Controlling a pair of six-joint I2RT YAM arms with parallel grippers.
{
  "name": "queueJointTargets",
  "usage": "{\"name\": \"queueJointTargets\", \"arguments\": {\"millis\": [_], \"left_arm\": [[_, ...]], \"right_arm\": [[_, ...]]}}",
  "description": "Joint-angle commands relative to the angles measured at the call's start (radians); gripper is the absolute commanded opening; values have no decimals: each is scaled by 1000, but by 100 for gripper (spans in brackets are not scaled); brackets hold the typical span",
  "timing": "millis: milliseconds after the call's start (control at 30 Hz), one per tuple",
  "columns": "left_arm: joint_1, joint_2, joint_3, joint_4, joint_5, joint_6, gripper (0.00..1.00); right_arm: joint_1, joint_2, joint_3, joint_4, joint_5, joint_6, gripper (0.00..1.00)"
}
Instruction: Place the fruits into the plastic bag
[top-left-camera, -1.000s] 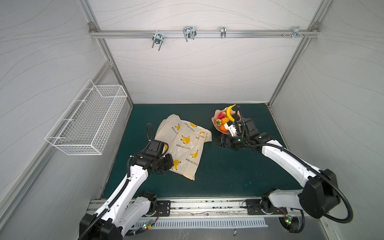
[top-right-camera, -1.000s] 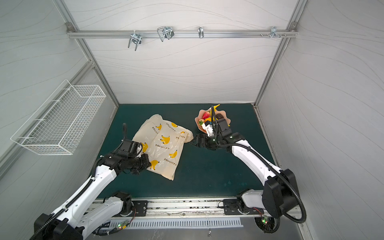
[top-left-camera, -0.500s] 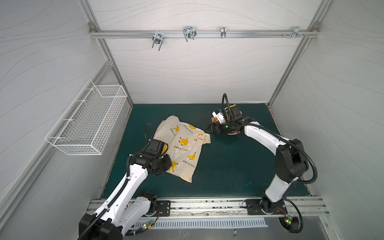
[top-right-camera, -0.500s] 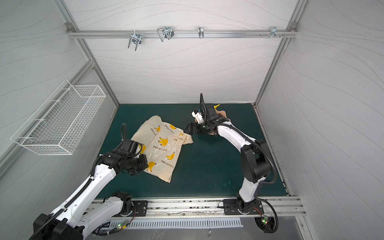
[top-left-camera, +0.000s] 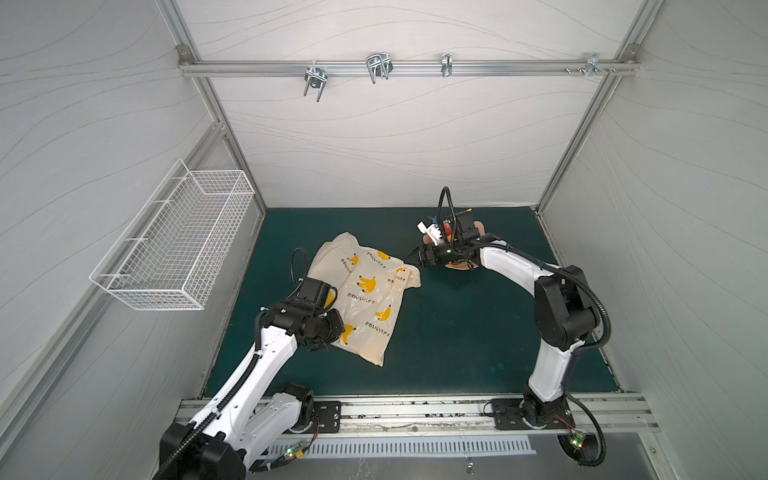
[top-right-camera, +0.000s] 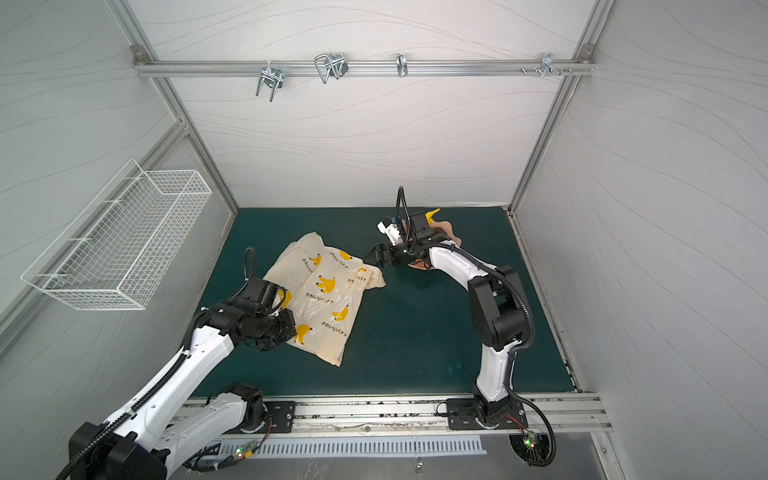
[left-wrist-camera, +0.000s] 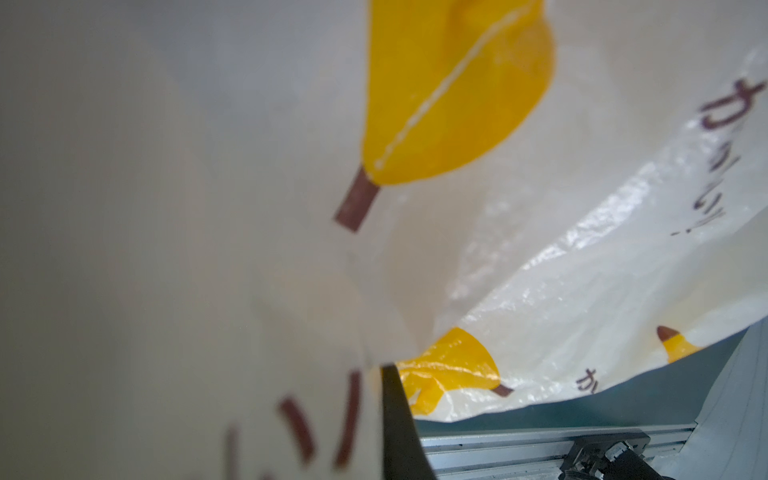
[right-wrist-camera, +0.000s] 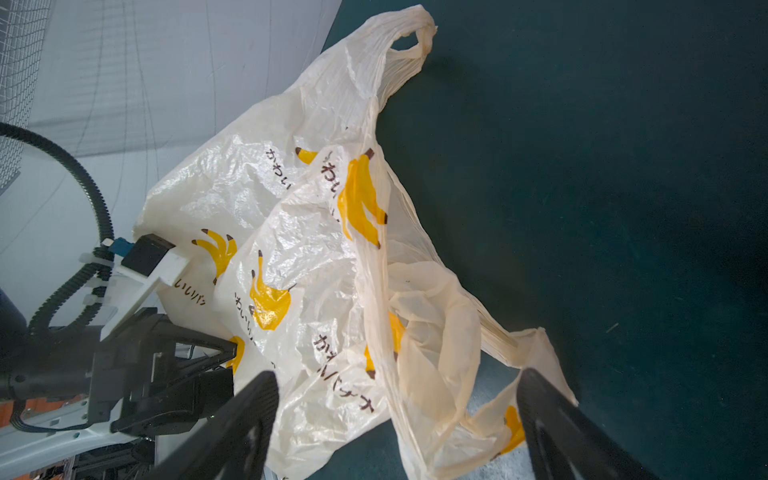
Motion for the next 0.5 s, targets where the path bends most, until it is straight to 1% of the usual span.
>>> {"name": "queueJointTargets", "arguments": {"millis": [0, 167, 233, 267, 433, 467], "left_arm": [[-3, 3, 44, -15, -17, -4, 0], [-3, 2, 42, -14, -21, -3, 0], [-3, 6, 43, -12, -21, -5, 0], [-3, 8, 44, -14, -22, -2, 0], [-3, 12, 47, -14, -31, 2, 0], [-3, 15, 55, -18, -38, 8, 0]], "right_arm": [[16, 37, -12, 20, -42, -30, 89], [22, 48, -24, 31, -38, -31, 84], [26, 49, -26, 31, -40, -37, 81], [27, 50, -27, 32, -41, -39, 77], [30, 28, -53, 47, -56, -34, 47], [30, 19, -59, 44, -57, -35, 38]]}}
